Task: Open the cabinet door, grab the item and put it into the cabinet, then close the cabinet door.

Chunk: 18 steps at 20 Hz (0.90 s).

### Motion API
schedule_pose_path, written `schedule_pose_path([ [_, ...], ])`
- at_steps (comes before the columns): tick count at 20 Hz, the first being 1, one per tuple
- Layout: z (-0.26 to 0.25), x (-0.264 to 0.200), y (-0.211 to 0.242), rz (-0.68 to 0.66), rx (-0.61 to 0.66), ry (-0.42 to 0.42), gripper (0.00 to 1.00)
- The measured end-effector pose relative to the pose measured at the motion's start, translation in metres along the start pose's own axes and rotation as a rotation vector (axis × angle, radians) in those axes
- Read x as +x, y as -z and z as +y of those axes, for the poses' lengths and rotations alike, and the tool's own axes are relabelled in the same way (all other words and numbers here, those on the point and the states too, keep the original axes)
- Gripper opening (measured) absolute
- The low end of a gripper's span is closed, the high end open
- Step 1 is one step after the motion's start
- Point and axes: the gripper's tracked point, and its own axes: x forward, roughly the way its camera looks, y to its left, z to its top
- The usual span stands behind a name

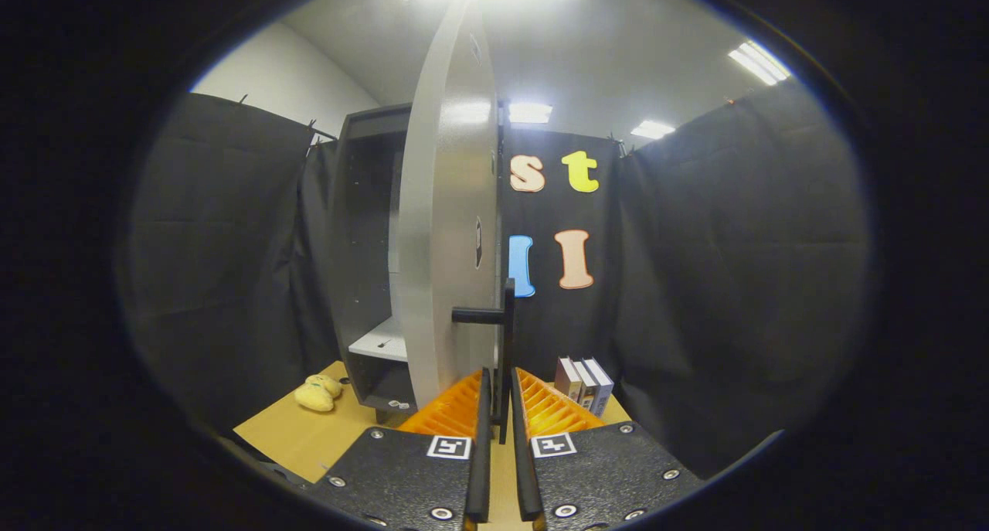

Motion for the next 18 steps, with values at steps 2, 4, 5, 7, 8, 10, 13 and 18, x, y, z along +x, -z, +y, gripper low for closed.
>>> schedule_pose_path([
  [2,-0.011,-0.004,-0.002,-0.007,0.008,0.035,0.12],
  [4,-0.020,-0.006,-0.004,-0.017,0.010,0.060,0.12],
  [5,-0.018,-0.005,-0.003,-0.015,0.019,0.050,0.12],
  [7,-0.012,-0.008,-0.006,-0.021,0.042,0.023,0.12],
  [8,-0.012,-0.011,-0.009,-0.032,0.041,0.024,0.12],
  [10,-0.008,-0.017,-0.016,-0.057,0.041,0.016,0.14],
  [13,0.004,-0.023,-0.028,-0.119,0.029,-0.009,0.18],
  [18,0.033,-0.020,-0.028,-0.180,-0.002,-0.073,0.69],
])
